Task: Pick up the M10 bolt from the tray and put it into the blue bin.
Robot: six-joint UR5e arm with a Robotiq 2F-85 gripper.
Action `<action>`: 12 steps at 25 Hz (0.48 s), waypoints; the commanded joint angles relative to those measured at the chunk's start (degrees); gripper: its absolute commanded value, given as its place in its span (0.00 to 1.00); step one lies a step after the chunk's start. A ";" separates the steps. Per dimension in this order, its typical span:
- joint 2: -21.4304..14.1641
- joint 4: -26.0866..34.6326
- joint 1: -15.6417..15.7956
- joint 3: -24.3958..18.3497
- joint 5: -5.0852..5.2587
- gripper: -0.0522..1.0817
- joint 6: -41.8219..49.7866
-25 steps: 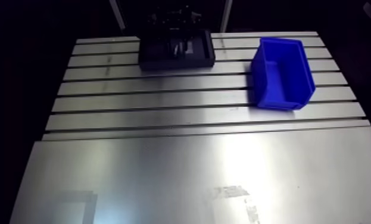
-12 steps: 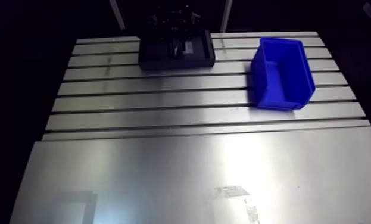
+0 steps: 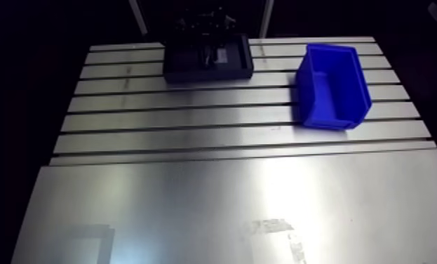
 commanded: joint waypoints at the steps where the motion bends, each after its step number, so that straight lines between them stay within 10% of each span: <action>1: 0.02 0.00 0.02 0.01 0.00 0.69 0.00; 12: 0.28 -0.70 -0.07 0.01 0.09 0.73 -0.17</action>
